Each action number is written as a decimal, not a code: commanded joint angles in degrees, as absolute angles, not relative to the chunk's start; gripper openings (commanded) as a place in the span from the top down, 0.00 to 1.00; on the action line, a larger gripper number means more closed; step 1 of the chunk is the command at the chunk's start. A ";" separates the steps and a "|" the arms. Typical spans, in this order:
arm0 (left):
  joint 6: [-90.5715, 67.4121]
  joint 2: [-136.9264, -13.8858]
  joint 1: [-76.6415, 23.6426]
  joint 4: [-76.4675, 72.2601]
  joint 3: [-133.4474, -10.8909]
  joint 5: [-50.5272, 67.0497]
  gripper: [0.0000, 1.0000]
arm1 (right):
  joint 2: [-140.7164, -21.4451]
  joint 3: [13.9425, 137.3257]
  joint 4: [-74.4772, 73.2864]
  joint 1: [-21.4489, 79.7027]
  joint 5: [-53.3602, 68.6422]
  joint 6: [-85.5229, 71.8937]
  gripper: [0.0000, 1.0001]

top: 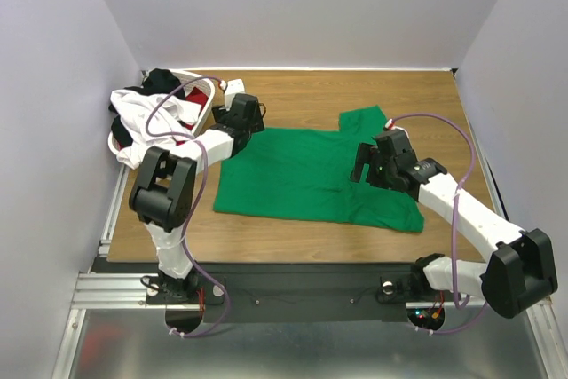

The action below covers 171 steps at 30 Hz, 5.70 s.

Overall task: Fold and stack the t-shirts
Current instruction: Fold the tshirt

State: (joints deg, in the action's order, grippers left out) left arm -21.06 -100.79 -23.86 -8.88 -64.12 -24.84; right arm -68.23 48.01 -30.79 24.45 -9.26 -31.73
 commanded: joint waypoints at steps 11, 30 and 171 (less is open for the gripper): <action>-18.54 -111.27 -16.09 -7.30 -76.38 -21.89 0.20 | -66.80 47.28 -27.16 24.61 -9.93 -30.67 0.02; -17.23 -118.04 -14.24 -3.34 -81.12 -16.70 0.38 | -67.76 46.67 -25.93 24.52 -10.11 -30.50 0.02; -15.29 -88.42 -21.62 -5.45 -49.40 -30.85 1.00 | -59.68 50.10 -32.52 4.04 -8.70 -20.65 1.00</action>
State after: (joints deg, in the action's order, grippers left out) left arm -15.73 -92.01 -20.86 -6.52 -50.65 -25.87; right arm -60.84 50.61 -31.42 3.49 -6.74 -20.27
